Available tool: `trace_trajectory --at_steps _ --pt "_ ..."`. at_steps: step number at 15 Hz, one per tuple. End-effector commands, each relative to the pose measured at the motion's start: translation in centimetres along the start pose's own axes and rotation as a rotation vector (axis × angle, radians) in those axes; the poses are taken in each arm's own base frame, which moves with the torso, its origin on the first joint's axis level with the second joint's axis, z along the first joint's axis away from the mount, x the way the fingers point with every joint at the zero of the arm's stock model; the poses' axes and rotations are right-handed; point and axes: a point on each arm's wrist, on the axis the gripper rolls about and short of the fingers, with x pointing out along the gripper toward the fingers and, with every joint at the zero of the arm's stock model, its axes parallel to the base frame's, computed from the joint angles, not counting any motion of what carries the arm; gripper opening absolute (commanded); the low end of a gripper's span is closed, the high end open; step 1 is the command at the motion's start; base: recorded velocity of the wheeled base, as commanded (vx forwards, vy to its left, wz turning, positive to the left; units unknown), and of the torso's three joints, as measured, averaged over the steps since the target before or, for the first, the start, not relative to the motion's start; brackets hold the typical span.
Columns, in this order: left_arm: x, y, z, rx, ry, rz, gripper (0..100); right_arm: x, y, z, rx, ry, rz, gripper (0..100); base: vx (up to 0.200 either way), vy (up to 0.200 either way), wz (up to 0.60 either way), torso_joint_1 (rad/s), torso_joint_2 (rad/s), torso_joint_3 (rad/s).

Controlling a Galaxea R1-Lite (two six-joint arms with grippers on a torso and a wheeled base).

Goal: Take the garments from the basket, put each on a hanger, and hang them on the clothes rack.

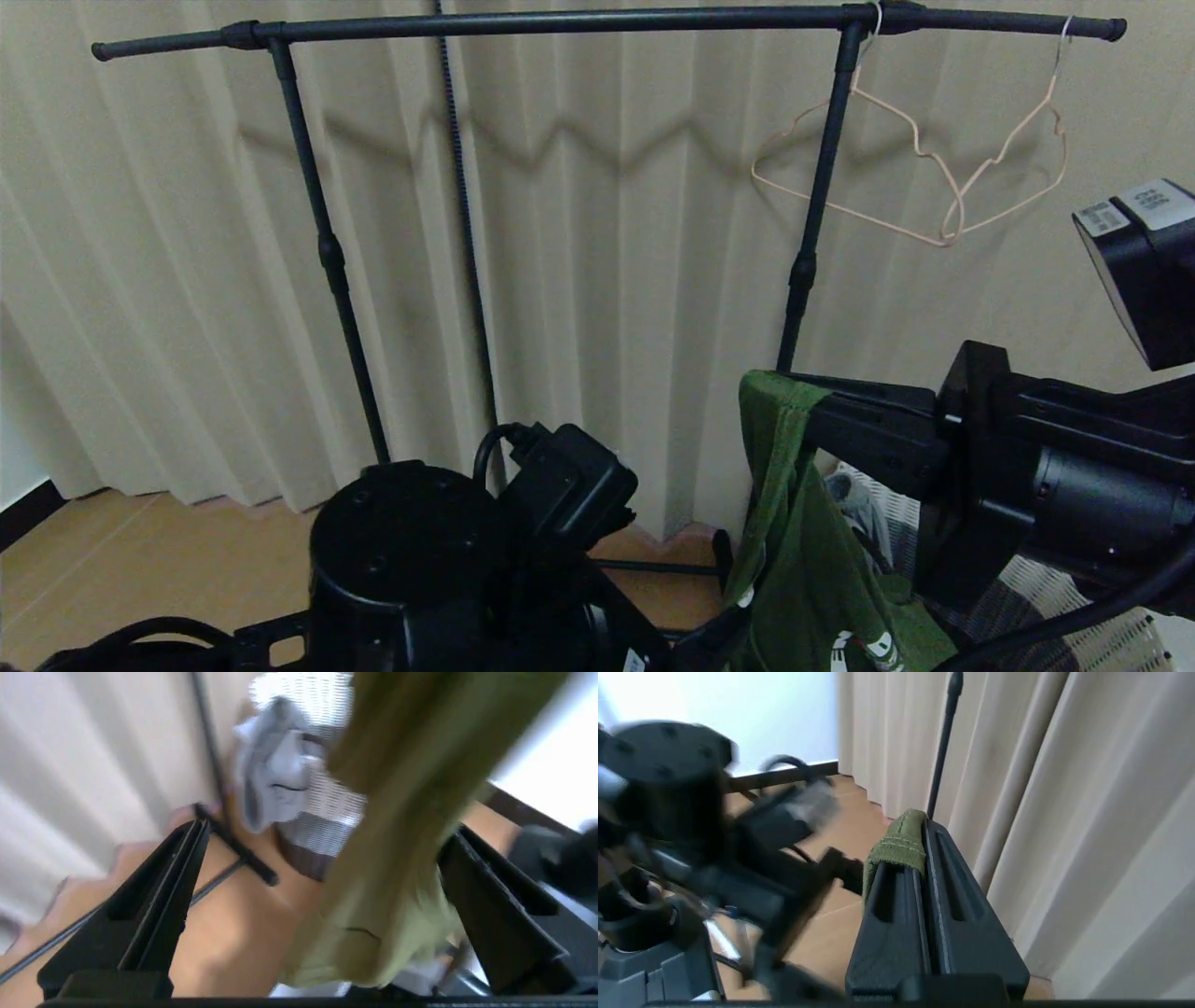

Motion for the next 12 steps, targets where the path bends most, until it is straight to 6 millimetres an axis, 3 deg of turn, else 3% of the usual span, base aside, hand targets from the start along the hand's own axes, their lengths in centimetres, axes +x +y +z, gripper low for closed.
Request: trace_trajectory --at_steps 1,4,8,12 --pt "1.1 0.2 -0.7 -0.001 0.031 0.036 100 0.0 0.1 0.0 -0.001 -0.001 0.002 0 0.0 0.0 0.0 0.0 0.0 0.0" --pt "-0.3 0.0 -1.7 0.008 0.056 0.037 100 0.1 0.0 0.1 0.0 -0.003 0.004 0 0.0 0.0 0.0 0.0 0.0 0.0" --pt "0.7 0.4 -1.5 -0.035 0.014 0.078 100 0.1 0.3 0.1 -0.001 -0.004 0.017 0 0.0 0.0 0.0 0.0 0.0 0.0" --pt "-0.4 0.8 -4.5 -0.019 0.114 0.132 100 0.0 0.3 0.6 -0.003 -0.023 0.014 0 0.0 0.0 0.0 0.0 0.0 0.0"
